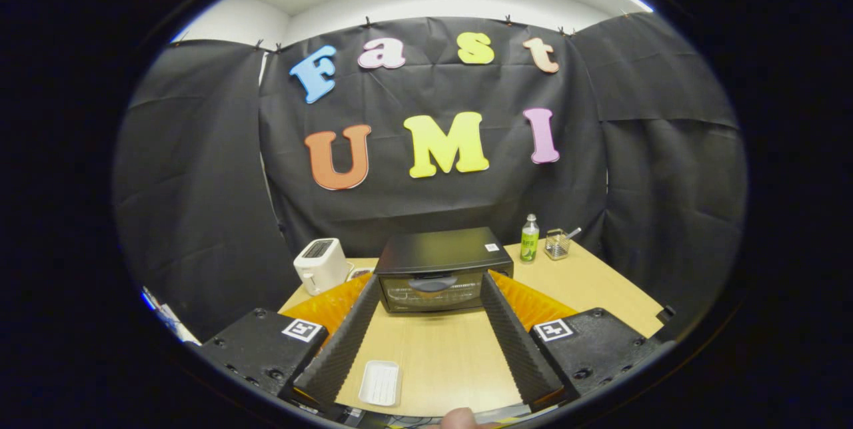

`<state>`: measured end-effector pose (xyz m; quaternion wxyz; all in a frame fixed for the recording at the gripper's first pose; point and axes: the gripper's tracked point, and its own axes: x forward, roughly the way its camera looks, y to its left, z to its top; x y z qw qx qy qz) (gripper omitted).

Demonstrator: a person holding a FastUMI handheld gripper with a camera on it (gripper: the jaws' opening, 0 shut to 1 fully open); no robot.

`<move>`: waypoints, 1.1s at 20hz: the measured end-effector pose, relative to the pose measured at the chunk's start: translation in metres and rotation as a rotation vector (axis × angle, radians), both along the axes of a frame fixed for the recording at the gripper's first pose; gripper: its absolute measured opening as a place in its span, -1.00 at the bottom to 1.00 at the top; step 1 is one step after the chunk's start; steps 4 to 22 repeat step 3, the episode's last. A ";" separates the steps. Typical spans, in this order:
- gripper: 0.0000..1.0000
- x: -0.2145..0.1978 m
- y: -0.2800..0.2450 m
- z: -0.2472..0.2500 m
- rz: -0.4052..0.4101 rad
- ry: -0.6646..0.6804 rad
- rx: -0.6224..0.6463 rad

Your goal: Open the toaster oven, put the food inside, and close the toaster oven door.

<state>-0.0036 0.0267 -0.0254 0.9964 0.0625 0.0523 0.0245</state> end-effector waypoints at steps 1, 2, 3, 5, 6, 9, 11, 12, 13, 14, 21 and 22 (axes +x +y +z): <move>1.00 0.000 0.001 -0.001 0.002 0.005 0.002; 1.00 0.001 0.002 -0.002 0.004 0.007 0.005; 1.00 0.000 0.002 -0.003 0.005 0.011 0.006; 1.00 0.000 0.002 -0.003 0.005 0.011 0.006; 1.00 0.000 0.002 -0.003 0.005 0.011 0.006; 1.00 0.000 0.002 -0.003 0.005 0.011 0.006; 1.00 0.000 0.002 -0.003 0.005 0.011 0.006; 1.00 0.000 0.002 -0.003 0.005 0.011 0.006; 1.00 0.000 0.002 -0.003 0.005 0.011 0.006; 1.00 0.000 0.002 -0.003 0.005 0.011 0.006; 1.00 0.000 0.002 -0.003 0.005 0.011 0.006; 1.00 0.000 0.002 -0.003 0.005 0.011 0.006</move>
